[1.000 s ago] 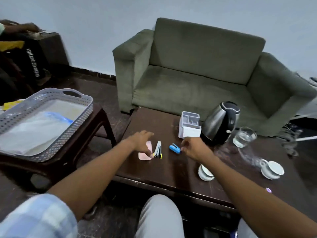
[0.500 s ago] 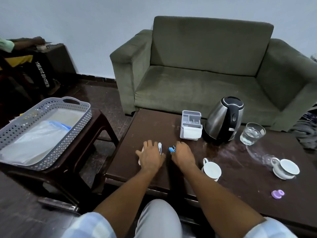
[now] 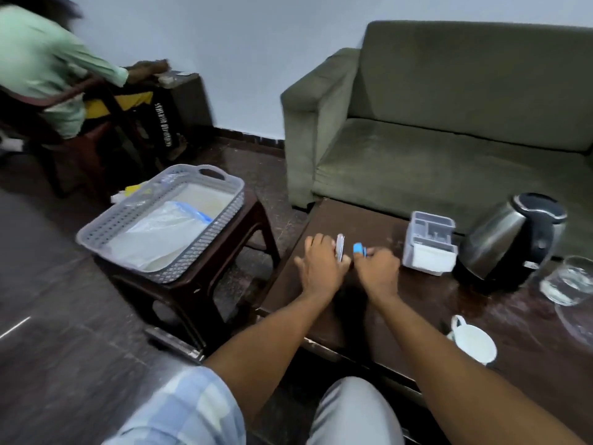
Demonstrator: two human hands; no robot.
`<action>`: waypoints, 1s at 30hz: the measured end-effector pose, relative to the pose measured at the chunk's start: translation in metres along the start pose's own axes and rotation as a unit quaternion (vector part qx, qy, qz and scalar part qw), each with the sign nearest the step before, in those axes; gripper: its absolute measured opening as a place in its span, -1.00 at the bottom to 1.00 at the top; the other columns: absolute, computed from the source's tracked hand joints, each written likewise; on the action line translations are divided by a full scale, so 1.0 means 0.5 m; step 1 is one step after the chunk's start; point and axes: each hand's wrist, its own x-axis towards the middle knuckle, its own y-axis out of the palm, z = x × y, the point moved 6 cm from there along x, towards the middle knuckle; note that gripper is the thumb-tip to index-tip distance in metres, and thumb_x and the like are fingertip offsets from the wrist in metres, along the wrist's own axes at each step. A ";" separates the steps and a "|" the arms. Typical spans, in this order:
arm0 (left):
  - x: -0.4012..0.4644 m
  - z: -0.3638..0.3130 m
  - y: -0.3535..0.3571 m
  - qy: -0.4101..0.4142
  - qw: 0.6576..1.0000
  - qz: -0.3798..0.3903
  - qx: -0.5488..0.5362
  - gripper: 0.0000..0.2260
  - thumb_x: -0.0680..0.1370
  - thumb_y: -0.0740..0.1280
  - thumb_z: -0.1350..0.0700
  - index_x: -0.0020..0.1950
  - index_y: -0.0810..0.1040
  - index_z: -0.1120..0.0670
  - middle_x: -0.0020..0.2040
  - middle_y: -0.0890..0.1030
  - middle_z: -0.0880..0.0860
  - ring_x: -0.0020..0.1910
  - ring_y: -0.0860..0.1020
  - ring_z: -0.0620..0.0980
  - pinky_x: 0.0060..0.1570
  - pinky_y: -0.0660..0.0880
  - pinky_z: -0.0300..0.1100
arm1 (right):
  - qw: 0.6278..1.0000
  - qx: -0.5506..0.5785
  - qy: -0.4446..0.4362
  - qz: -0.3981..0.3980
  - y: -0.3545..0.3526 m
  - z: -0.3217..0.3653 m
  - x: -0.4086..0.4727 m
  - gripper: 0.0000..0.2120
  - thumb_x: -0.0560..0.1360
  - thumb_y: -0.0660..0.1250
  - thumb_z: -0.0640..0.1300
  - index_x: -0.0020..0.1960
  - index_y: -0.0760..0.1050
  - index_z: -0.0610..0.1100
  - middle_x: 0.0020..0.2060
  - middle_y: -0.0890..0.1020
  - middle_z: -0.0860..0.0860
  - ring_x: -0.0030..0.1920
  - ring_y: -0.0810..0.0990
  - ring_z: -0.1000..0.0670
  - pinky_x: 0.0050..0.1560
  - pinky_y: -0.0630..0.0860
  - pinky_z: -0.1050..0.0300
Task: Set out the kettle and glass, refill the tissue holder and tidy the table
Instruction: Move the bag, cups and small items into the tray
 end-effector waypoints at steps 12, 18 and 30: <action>0.230 0.391 -0.546 -0.233 0.955 -0.152 0.104 -0.59 0.36 0.48 -0.17 0.03 0.64 0.10 0.12 0.62 0.13 0.26 0.52 0.17 0.17 0.45 0.27 | 0.955 -0.064 -0.255 0.136 0.356 0.523 -0.143 -0.66 0.47 0.39 0.00 0.15 0.64 -0.19 0.10 0.70 -0.21 0.23 0.60 -0.24 0.24 0.52 -0.04; 0.174 0.554 -0.515 -0.317 0.940 -0.013 0.124 -0.52 0.43 0.48 -0.19 0.09 0.66 0.19 0.16 0.67 0.23 0.21 0.60 0.25 0.28 0.52 0.22 | 0.905 -0.239 -0.315 0.159 0.506 0.534 -0.217 -0.68 0.48 0.42 0.05 0.17 0.60 -0.09 0.07 0.69 -0.09 0.33 0.43 -0.13 0.28 0.31 -0.08; 0.157 0.168 -0.398 0.064 0.979 -0.133 0.141 -0.64 0.49 0.37 0.08 0.28 0.55 0.11 0.25 0.58 0.18 0.35 0.48 0.21 0.36 0.31 0.22 | 0.905 -0.178 -0.385 -0.031 0.031 0.347 -0.039 -0.78 0.57 0.29 -0.02 0.12 0.55 -0.11 0.01 0.68 -0.07 0.13 0.55 -0.18 0.16 0.49 -0.13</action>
